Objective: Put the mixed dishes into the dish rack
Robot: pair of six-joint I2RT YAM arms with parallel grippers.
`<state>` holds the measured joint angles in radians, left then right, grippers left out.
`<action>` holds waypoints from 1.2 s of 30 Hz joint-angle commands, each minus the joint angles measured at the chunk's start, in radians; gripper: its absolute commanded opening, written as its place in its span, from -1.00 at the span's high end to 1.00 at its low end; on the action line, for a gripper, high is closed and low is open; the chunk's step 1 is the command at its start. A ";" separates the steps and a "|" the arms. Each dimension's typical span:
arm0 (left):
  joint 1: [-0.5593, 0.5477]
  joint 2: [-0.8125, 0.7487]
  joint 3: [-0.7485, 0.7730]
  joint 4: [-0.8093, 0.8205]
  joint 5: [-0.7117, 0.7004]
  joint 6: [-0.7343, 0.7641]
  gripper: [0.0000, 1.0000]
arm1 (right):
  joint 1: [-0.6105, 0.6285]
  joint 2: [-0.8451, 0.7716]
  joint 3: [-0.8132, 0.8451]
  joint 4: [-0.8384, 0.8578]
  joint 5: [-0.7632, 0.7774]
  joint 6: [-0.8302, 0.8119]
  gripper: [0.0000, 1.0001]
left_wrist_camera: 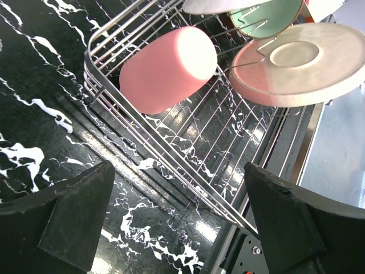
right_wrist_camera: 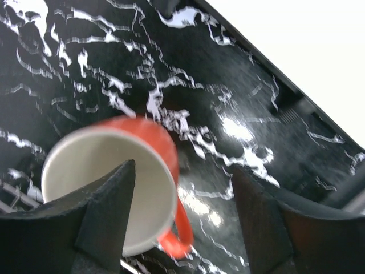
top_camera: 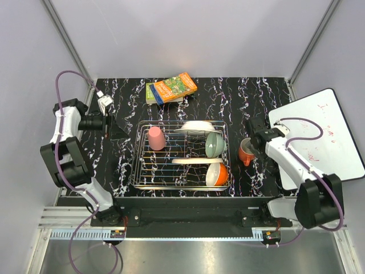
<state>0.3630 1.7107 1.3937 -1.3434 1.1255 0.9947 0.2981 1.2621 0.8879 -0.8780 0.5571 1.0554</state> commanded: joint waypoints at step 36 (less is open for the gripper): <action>-0.159 -0.217 0.444 0.542 0.200 -1.385 -0.98 | -0.088 -0.246 -0.075 1.610 -1.005 0.433 1.00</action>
<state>0.2604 1.5215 1.8618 -1.0794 1.1538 -0.1444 0.2096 0.8589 0.8124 0.1097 -0.1844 1.1473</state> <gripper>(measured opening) 0.988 0.090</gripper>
